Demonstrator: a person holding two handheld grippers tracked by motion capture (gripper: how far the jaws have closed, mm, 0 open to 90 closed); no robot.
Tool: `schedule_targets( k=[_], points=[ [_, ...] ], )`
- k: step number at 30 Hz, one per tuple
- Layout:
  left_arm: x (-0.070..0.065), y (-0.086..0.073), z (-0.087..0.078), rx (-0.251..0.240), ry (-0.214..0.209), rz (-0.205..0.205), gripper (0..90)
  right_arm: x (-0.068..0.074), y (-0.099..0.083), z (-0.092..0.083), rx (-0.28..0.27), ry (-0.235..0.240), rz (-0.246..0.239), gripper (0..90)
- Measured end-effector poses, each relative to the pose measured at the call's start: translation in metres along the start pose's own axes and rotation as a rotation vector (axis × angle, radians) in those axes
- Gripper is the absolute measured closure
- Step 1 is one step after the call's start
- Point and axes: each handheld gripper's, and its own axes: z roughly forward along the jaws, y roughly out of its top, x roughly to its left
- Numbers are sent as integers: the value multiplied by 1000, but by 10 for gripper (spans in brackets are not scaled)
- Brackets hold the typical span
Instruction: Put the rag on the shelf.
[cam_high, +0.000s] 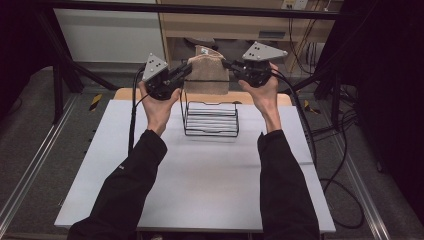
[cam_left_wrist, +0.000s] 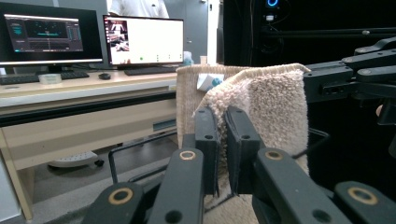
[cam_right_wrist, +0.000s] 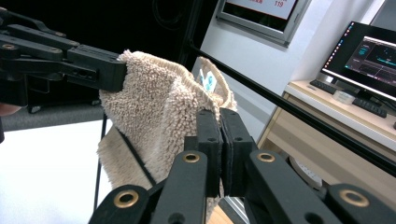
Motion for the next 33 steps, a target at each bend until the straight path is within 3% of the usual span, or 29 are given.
schedule_targets(
  k=[6,18,21,28,33],
  points=[
    [0,-6,-2,23,-18,6,832,13,-1,-7,32,8,-53,882],
    [-4,-8,-11,88,-32,8,814,38,-5,-14,64,35,-103,881],
    [-4,-8,-13,104,-40,4,800,39,-10,-18,68,37,-74,881],
    [-5,-7,-12,127,-36,16,821,42,-12,-19,70,24,-79,880],
    [-7,-5,-4,102,-6,9,840,34,-8,-21,58,-9,-58,879]
  ],
)
